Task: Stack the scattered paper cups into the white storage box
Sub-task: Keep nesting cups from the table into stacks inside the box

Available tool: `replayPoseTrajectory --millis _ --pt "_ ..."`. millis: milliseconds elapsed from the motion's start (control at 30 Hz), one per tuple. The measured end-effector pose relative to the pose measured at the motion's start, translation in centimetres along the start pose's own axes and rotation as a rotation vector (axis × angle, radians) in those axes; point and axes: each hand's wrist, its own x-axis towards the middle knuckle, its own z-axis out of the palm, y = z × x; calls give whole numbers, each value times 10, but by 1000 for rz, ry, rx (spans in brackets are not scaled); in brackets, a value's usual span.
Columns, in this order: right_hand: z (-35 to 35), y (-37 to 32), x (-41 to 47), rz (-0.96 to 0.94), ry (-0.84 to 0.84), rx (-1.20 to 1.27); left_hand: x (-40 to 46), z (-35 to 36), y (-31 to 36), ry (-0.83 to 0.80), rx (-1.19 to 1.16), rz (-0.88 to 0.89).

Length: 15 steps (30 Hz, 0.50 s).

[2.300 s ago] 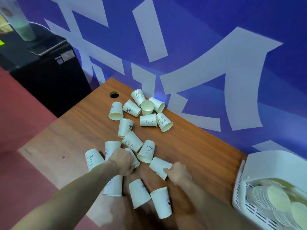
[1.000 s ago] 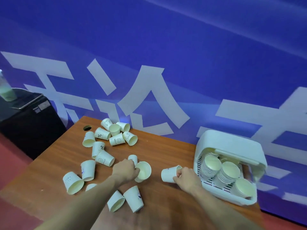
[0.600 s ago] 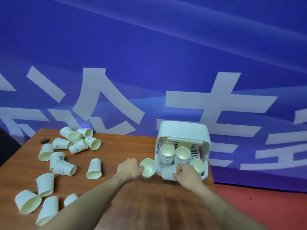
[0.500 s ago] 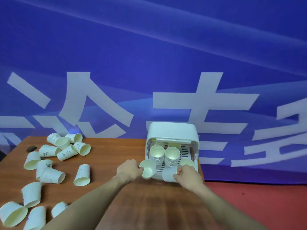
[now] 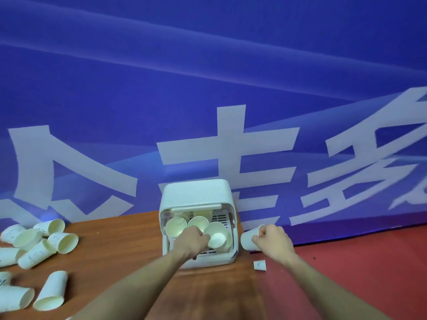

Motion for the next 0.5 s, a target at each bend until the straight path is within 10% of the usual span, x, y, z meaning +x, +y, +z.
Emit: replayPoseTrajectory --millis 500 --pt "19 31 43 82 -73 20 33 40 13 -40 25 -114"
